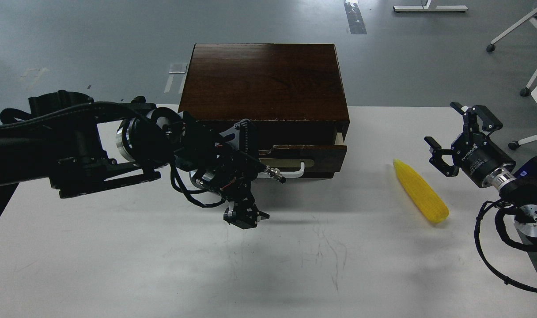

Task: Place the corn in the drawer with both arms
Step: 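Pull the drawer open toward the robot with the left gripper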

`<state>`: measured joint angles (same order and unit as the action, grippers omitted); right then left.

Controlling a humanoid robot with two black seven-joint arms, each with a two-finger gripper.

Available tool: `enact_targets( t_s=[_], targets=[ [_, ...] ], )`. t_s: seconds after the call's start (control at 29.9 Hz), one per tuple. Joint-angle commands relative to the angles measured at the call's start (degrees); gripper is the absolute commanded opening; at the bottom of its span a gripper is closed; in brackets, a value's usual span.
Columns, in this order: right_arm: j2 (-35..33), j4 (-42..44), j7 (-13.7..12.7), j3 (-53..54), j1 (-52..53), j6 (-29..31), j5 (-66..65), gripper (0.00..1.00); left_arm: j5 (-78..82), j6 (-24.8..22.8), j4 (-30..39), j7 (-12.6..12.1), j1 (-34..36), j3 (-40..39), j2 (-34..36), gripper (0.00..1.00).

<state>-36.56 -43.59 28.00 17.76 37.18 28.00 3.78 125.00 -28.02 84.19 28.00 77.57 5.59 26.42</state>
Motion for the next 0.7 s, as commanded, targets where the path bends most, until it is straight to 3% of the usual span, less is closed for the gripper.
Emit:
enact_targets(
  t_s=[0.0, 0.27, 0.67],
  targets=[
    [0.0, -0.01, 0.0, 0.0, 0.0, 0.0, -0.01, 1.0, 0.0, 0.02, 0.01, 0.0, 0.65, 0.39, -1.45, 0.98],
    [0.0, -0.1, 0.0, 0.0, -0.44, 0.0, -0.01, 1.0, 0.0, 0.02, -0.08, 0.0, 2.59, 4.08, -2.33, 0.98],
    [0.0, -0.01, 0.0, 0.0, -0.88, 0.0, -0.36, 1.0, 0.0, 0.02, 2.99, 0.0, 7.68, 3.11, -1.81, 0.98]
  ],
)
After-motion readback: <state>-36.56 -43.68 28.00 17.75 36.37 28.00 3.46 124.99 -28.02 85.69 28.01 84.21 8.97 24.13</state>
